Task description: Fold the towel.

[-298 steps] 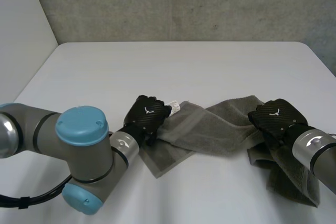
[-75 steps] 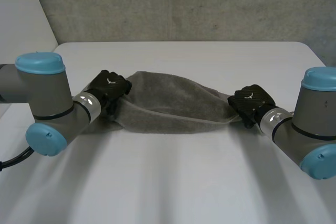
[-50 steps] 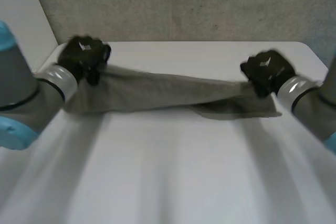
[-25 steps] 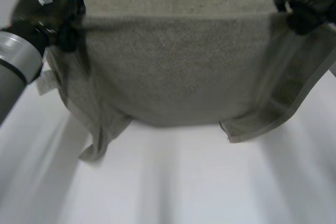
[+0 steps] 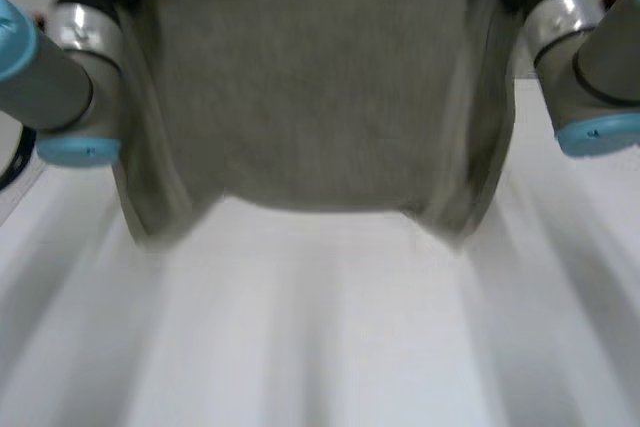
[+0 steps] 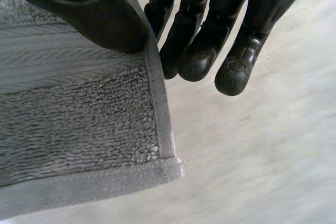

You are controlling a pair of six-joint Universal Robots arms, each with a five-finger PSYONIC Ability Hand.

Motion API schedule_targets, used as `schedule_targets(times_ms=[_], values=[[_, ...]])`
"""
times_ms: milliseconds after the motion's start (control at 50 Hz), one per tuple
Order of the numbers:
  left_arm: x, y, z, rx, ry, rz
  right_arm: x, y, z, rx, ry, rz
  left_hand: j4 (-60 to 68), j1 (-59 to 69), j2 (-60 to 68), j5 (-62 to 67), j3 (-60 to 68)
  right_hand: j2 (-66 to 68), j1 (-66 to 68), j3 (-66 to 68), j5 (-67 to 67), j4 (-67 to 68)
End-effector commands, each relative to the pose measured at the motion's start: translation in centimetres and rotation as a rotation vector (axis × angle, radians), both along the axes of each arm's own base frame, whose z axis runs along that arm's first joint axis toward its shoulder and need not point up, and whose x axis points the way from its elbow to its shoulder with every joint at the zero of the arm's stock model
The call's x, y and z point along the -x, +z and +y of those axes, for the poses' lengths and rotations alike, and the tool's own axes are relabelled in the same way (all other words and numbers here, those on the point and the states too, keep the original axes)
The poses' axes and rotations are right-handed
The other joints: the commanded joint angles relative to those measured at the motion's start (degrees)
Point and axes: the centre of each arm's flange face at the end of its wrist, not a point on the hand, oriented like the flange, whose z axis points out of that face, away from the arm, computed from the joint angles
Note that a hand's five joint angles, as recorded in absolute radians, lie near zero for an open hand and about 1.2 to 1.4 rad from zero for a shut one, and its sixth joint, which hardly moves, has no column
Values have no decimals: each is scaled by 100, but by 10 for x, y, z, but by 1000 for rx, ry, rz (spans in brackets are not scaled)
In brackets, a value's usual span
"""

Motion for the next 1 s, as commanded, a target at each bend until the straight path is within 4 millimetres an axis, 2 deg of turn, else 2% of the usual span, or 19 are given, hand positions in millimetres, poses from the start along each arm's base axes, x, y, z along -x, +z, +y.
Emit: schedule_targets(times_ms=[20,80,120,180,220,240,280,340,380,400,440,500,540,600,860,940,960,980,1000], values=[[-14,24,14,-1,-99,174,6,31,21,90,45,-62,-764,-489,-715,-1596,-870,363,295,321,144,299],[-14,3,15,-99,-121,140,8,9,22,-38,73,-20,-764,-489,-715,-1596,-870,363,295,321,144,299],[-10,-30,19,-220,-155,85,5,-19,28,-180,116,39,-795,-520,-746,-1627,-901,363,295,321,144,299],[-9,-46,23,-270,-172,61,3,-35,31,-248,133,68,-812,-537,-763,-1644,-918,363,295,321,144,299],[-9,-76,31,-356,-178,24,3,-70,41,-401,156,119,-845,-571,-796,-1678,-952,363,295,321,144,299],[-9,-76,31,-357,-178,24,3,-70,41,-402,156,119,-846,-571,-797,-1678,-952,363,295,321,144,299],[-12,-106,41,-445,-157,-31,6,-103,53,-542,162,159,-846,-571,-797,-1678,-952,363,295,321,144,299],[-16,-122,47,-490,-138,-71,8,-119,59,-608,162,175,-862,-588,-813,-1695,-969,363,295,321,144,299],[-21,-154,65,-578,-119,-168,12,-147,71,-713,160,202,-1046,-772,-997,-1879,-1152,363,295,321,144,299],[-21,-155,65,-578,-119,-169,12,-147,71,-714,160,202,-1047,-773,-998,-1880,-1154,363,295,321,144,299],[-26,-181,85,-645,-101,-270,18,-174,81,-804,152,223,-1198,-924,-1149,-2031,-1304,363,295,321,144,299],[-25,-199,103,-683,-101,-355,21,-185,84,-841,141,230,-1433,-1158,-1384,-2266,-1539,363,295,321,144,299],[-26,-204,107,-691,-96,-382,25,-205,88,-897,130,239,-1501,-1226,-1452,-2333,-1607,363,295,321,144,299],[-26,-208,112,-703,-93,-404,33,-216,85,-924,108,215,-1535,-1261,-1486,-2368,-1641,363,295,321,144,299],[-29,-206,110,-699,-79,-399,47,-227,84,-932,36,203,-1552,-1277,-1503,-2384,-1658,-2775,-2844,-2818,-2995,-2840],[-30,-207,110,-702,-78,-398,50,-227,81,-925,0,199,-1636,-1361,-1587,-2469,-1742,-2608,-2677,-2651,-2828,-2673],[-30,-207,110,-704,-77,-396,52,-227,80,-921,-19,199,-1753,-1478,-1704,-2585,-1859,-1892,-1961,-1935,-2111,-1956],[-29,-208,110,-705,-80,-397,53,-226,78,-912,-31,195,-1970,-1696,-1921,-2803,-2077,-120,-188,-162,-339,-184],[-29,-208,110,-705,-80,-397,53,-226,78,-912,-31,195,-1973,-1698,-1924,-2805,-2079,-102,-171,-144,-321,-166]])
